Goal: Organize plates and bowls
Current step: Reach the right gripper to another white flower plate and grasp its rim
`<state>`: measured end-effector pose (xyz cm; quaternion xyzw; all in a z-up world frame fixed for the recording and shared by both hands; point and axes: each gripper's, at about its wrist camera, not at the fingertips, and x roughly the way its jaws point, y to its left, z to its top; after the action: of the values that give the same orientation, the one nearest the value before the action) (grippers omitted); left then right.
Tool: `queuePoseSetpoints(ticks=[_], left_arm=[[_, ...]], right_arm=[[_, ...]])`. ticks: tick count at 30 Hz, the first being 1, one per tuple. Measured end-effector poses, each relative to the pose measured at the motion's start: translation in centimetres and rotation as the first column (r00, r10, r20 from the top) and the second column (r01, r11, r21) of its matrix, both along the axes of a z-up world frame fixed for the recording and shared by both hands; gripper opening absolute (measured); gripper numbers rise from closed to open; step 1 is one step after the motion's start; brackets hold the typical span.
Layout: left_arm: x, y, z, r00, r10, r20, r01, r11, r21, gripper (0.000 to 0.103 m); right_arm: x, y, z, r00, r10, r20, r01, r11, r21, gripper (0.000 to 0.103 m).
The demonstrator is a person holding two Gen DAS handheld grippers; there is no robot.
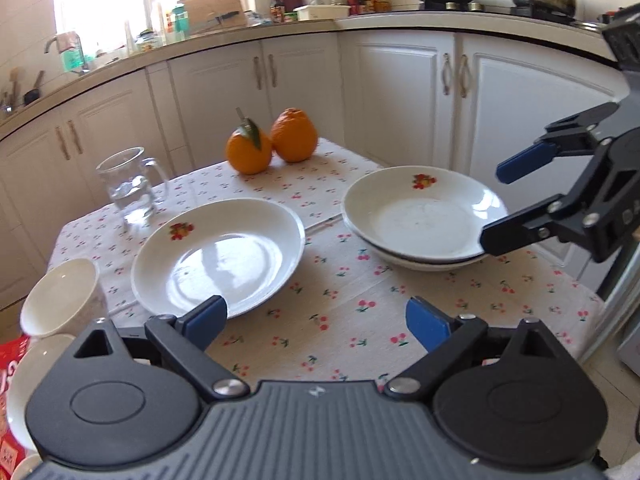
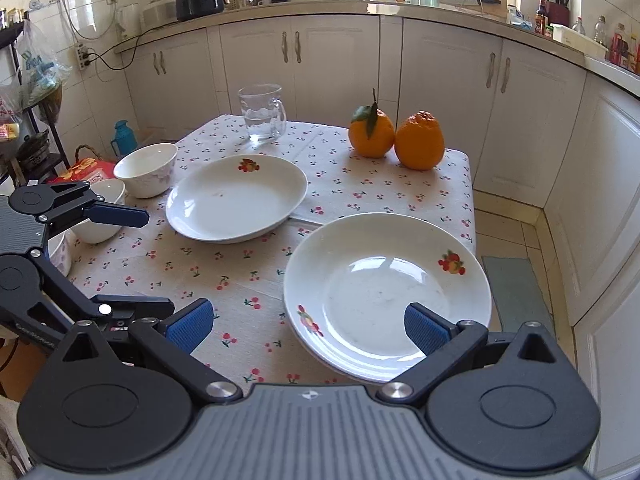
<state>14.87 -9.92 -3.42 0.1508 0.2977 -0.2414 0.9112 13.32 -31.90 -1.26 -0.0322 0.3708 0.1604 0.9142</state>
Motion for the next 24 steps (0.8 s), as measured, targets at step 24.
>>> queuePoseSetpoints(ticks=[24], left_arm=[[6.6, 2.2, -5.9, 0.955, 0.26, -0.139, -0.269, 0.962, -0.046, 0.103]], right_arm=[[12.2, 4.8, -0.9, 0.961, 0.248, -0.123, -0.251, 0.968, -0.012, 0.103]])
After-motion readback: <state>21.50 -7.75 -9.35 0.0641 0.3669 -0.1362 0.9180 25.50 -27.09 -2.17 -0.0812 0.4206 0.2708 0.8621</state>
